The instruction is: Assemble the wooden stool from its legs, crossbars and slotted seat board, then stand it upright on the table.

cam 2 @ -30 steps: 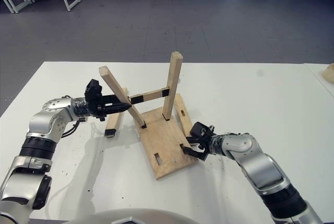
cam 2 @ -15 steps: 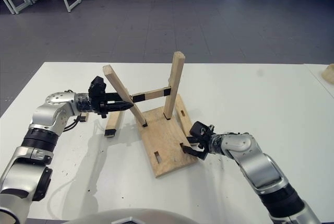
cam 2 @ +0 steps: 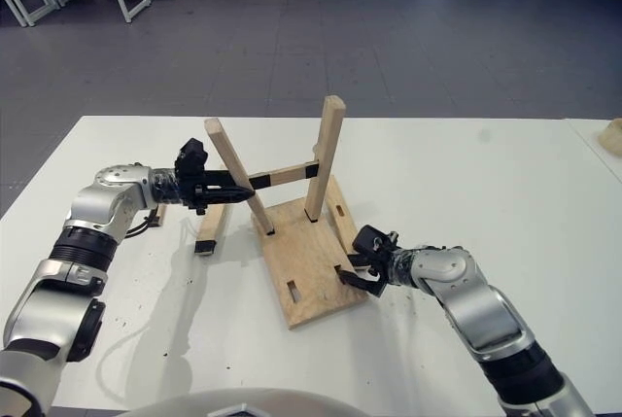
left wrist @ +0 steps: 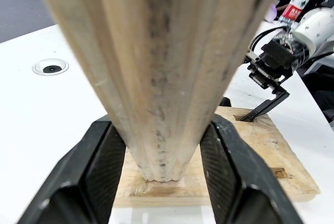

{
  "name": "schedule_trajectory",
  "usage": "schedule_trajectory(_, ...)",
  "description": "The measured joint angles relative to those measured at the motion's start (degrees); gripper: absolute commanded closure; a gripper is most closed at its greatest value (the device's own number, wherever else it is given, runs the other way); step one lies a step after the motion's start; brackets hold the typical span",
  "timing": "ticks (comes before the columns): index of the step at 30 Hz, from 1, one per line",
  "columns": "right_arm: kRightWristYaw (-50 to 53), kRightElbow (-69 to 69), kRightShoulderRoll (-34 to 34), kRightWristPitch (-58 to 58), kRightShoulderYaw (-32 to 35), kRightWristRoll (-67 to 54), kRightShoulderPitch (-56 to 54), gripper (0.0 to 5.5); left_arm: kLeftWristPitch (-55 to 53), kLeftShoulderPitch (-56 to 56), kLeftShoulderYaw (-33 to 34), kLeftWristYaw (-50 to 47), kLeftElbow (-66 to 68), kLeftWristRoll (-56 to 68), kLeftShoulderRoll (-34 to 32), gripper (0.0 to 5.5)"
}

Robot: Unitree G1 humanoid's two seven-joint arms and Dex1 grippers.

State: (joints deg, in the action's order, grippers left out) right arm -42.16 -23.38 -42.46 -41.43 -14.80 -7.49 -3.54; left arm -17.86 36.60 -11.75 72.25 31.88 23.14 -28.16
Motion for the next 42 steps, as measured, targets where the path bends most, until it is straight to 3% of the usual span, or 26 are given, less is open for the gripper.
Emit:
schedule_trajectory(6, 1.37, -0.05, 8.54, -0.14, 5.38, -7.35, -2.64, 1.32, 5.82, 0.04, -2.22, -1.6, -0.13, -1.56, 1.01, 3.42)
schedule_trajectory(10, 2.13, 0.34, 8.98, -0.46, 10.09, -9.79, -6.14, 1.32, 5.83, 0.12, -2.26, -1.66, 0.04, -1.56, 1.15, 3.42)
schedule_trajectory(15, 3.41, 0.79, 9.05, -4.19, 12.29, -12.27, -6.29, 2.34, 5.83, 0.13, -2.29, -1.66, 0.08, -1.56, 1.16, 3.42)
schedule_trajectory(20, 17.62, 9.64, 14.02, -7.27, 18.18, -8.76, -9.45, 3.49, 5.81, 0.9, -2.89, -1.55, 0.76, -1.56, 1.1, 3.42)
schedule_trajectory(25, 33.53, 21.6, 22.12, -6.87, 23.45, -5.09, -21.3, 3.49, 5.78, 1.69, -3.55, -1.27, 1.5, -1.55, 1.19, 3.42)
schedule_trajectory(28, 37.08, 26.61, 25.43, -6.2, 23.0, -3.59, -25.11, 3.49, 5.74, 1.82, -3.67, -1.18, 1.6, -1.55, 1.15, 3.42)
schedule_trajectory(31, 29.77, 16.18, 30.91, -6.32, 15.71, -8.67, -24.71, 3.49, 5.49, 1.72, -3.76, 1.0, 2.57, -1.29, -0.58, 3.42)
schedule_trajectory(39, 26.8, 8.34, 27.94, -7.24, 14.05, -9.02, -18.88, 3.49, 5.62, 2.24, -4.34, 2.69, 3.49, -0.9, -1.75, 3.42)
schedule_trajectory(42, 22.02, 8.63, 22.2, -7.22, 13.42, -8.89, -16.79, 3.49, 6.76, 2.98, -4.94, 2.59, 3.58, -1.55, -0.73, 3.42)
